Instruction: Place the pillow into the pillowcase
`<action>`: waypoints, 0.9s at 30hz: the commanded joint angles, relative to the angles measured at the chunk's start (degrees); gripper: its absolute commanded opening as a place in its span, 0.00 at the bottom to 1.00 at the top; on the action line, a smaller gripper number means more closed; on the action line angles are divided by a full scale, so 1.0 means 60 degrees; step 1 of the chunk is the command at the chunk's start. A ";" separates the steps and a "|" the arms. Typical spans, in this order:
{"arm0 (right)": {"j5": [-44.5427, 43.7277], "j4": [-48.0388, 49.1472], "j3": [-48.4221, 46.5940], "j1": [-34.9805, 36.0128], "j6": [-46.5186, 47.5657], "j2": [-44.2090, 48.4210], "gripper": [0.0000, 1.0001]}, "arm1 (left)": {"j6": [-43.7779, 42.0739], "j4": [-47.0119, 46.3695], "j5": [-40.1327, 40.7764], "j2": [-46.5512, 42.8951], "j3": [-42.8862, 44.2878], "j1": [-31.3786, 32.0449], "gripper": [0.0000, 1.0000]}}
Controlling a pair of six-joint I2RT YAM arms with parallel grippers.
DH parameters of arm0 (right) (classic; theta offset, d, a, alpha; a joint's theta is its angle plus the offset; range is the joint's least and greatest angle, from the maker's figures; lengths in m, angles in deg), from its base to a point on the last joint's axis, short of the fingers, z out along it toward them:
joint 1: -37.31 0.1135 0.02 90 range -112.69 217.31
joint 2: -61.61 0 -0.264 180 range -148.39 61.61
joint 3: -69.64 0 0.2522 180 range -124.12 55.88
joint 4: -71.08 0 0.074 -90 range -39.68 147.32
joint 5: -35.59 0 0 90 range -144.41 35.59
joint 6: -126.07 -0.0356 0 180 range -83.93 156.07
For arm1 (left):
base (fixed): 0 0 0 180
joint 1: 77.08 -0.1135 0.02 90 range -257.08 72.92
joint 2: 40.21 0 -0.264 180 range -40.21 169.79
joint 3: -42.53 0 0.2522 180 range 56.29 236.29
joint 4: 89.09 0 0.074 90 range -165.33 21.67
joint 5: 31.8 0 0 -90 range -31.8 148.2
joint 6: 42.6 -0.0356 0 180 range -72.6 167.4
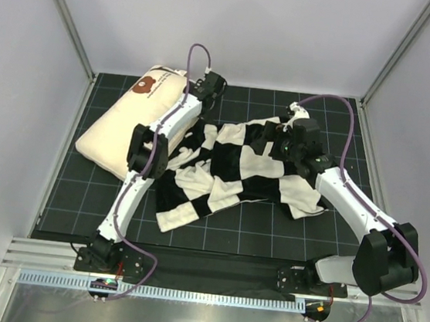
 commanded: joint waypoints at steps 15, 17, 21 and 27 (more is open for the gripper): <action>0.0678 0.0399 0.0242 0.0002 0.0282 0.0534 0.93 | -0.0761 -0.2523 0.1864 -0.5707 -0.4732 -0.0942 0.00; 0.0809 0.0326 0.0300 0.0002 0.0413 0.0578 0.94 | -0.0307 -0.2774 0.1647 -0.7084 -0.6109 -0.0942 0.00; 0.1817 0.0398 0.0388 0.0060 0.0385 0.0535 0.93 | 0.0222 -0.3591 -0.0342 -0.9355 -0.8656 -0.0825 0.00; 0.1778 0.0618 -0.0065 0.0704 -0.0126 -0.0299 0.91 | 0.1128 -0.5102 -0.1226 -1.2369 -1.2130 -0.0429 0.00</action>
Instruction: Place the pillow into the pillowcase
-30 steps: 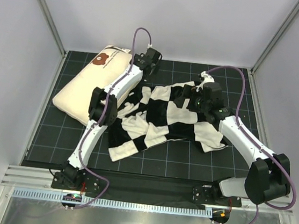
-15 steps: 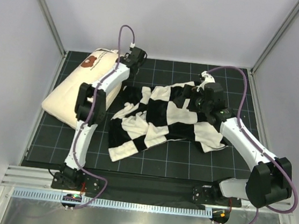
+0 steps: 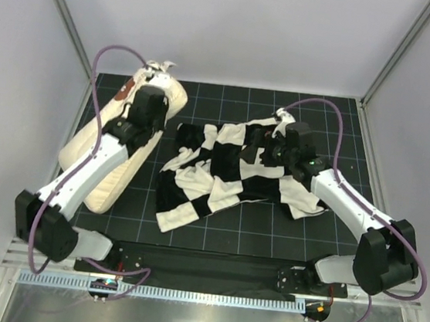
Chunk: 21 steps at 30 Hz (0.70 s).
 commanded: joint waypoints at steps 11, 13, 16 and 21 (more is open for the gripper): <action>-0.0869 0.0542 -0.2465 0.1113 -0.1451 -0.2909 0.83 | 0.1834 -0.2533 -0.1918 -0.4024 -0.3761 0.0176 0.00; -0.1103 0.0630 -0.2786 0.1186 -0.1599 -0.3379 0.83 | 0.2024 -0.2811 -0.1904 -0.4506 -0.4257 0.0191 0.00; -0.1426 0.0601 -0.3153 0.1376 -0.1789 -0.4065 0.82 | 0.2099 -0.3190 -0.1786 -0.4933 -0.4757 0.0205 0.00; -0.1909 0.0469 -0.3915 0.1743 -0.1980 -0.4961 0.80 | 0.2142 -0.3398 -0.1625 -0.5475 -0.5388 0.0220 0.00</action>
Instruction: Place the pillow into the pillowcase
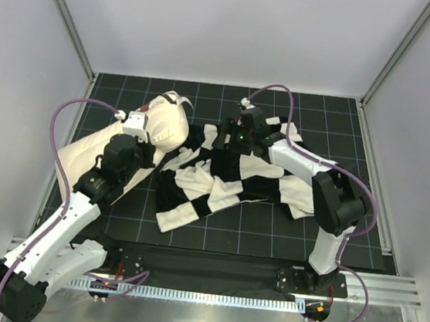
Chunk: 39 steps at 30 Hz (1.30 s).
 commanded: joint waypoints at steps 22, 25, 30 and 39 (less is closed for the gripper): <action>-0.1774 -0.1329 -0.3877 0.0414 0.0215 -0.2899 0.26 | 0.0153 -0.1698 0.0269 -0.0453 -0.0312 0.0232 0.00; -0.2125 -0.1522 -0.3836 0.0429 0.0435 -0.2798 0.59 | 0.0094 -0.1698 0.0415 -0.0482 -0.0297 0.0232 0.00; -0.3062 -0.1843 -0.3981 0.0546 0.0816 -0.2884 0.66 | 0.0006 -0.1684 0.0753 -0.0541 -0.0297 0.0232 0.00; -0.2725 -0.1533 -0.4256 0.0854 0.0933 -0.3101 0.73 | 0.0533 -0.1581 0.2131 -0.0702 -0.0298 0.0028 0.00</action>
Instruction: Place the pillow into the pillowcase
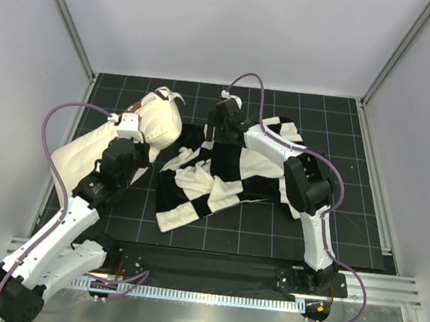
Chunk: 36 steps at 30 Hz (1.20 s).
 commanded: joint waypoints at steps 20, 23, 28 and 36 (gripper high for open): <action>-0.3985 -0.3130 -0.2673 0.0209 0.0356 -0.1095 0.18 | 0.0150 -0.1188 -0.0183 0.0199 0.0220 -0.0261 0.00; -0.3416 -0.2446 -0.1769 0.0209 0.0530 0.0044 0.06 | 0.0004 -0.1465 -0.0725 0.0361 0.0249 -0.0188 0.00; -0.2141 -0.1812 -0.0680 0.0209 0.0985 0.1849 0.04 | -0.0758 -0.2314 -0.1443 0.0479 0.0162 0.0178 0.00; -0.0091 -0.3056 -0.0197 0.0019 0.1176 0.3491 0.04 | -0.2661 -0.3750 -0.2455 0.0947 -0.0190 0.1334 0.00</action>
